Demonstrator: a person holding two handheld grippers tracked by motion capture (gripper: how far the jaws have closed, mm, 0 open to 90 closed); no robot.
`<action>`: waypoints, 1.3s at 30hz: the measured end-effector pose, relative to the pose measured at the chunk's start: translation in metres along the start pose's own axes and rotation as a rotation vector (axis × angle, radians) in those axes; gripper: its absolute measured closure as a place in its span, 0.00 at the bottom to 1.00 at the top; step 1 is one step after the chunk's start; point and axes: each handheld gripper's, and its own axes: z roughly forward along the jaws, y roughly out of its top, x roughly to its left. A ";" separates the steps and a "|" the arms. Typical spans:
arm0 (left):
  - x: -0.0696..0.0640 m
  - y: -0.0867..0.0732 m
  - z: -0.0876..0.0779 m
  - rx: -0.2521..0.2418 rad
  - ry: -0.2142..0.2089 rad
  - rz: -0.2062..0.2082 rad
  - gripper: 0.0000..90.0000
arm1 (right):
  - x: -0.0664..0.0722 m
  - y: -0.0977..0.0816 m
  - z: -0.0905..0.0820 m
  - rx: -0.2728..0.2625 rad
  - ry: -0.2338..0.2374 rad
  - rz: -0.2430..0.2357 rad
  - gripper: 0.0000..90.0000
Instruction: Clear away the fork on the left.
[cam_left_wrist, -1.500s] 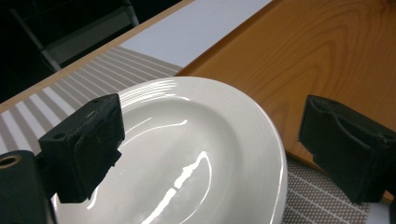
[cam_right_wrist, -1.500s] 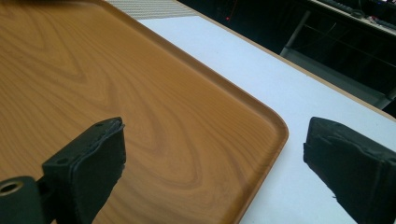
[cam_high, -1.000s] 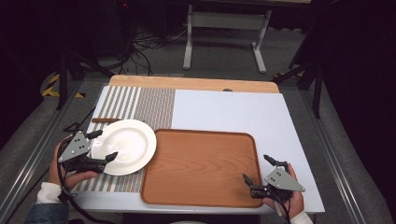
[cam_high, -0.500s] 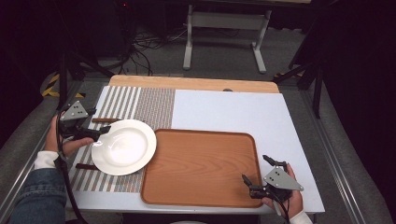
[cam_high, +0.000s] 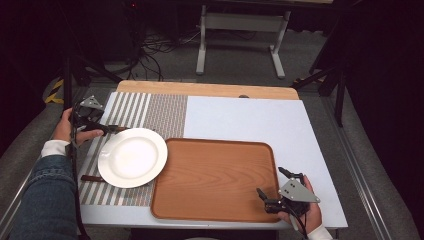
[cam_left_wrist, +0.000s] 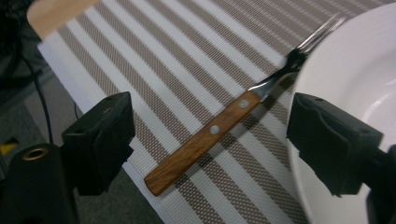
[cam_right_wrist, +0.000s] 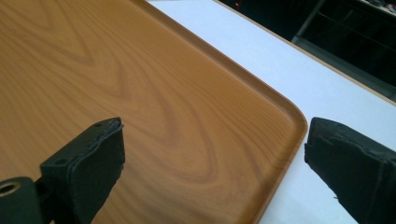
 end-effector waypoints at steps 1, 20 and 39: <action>0.003 -0.002 0.006 0.025 -0.009 -0.005 0.18 | 0.000 0.000 0.000 0.005 -0.005 0.003 0.07; 0.009 -0.008 0.033 0.137 -0.102 0.023 0.39 | 0.000 -0.003 0.005 0.035 0.027 0.004 0.07; -0.010 -0.003 0.028 0.148 -0.060 0.133 0.84 | 0.002 -0.004 0.007 0.059 0.045 -0.019 0.07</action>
